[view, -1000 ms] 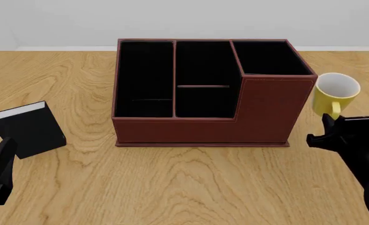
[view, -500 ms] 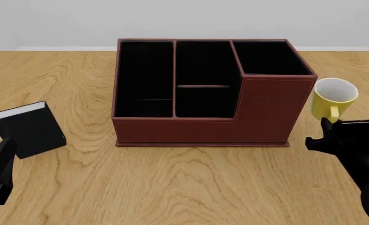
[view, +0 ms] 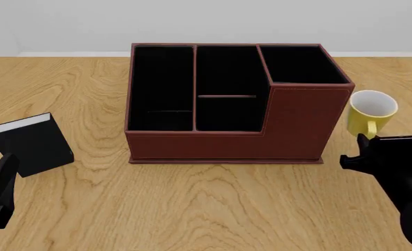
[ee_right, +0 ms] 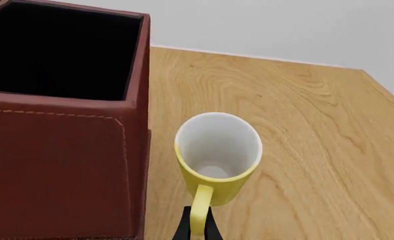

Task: Pick up the yellow and white mug and place it to the right of the caddy.

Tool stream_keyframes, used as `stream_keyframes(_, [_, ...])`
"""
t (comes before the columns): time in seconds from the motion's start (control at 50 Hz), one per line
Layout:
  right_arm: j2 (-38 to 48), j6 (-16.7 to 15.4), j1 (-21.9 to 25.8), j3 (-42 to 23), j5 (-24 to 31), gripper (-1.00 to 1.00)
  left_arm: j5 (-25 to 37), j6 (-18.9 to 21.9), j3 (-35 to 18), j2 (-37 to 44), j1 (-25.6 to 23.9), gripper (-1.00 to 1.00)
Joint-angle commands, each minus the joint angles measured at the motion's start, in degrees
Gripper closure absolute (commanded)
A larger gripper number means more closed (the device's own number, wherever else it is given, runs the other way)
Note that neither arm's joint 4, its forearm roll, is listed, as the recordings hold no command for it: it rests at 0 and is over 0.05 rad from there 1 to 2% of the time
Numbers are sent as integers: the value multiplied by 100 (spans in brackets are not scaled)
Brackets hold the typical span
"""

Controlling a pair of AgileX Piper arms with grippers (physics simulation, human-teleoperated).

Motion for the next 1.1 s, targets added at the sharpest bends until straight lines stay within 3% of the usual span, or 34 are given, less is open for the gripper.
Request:
stream_keyframes(0.02, [101,46,-12,-37,-62,100,-1,0,0,2,0,-100])
stream_keyframes(1.1, [401,68,-52,-147,-72,100,-3,1,0,5,1,-100])
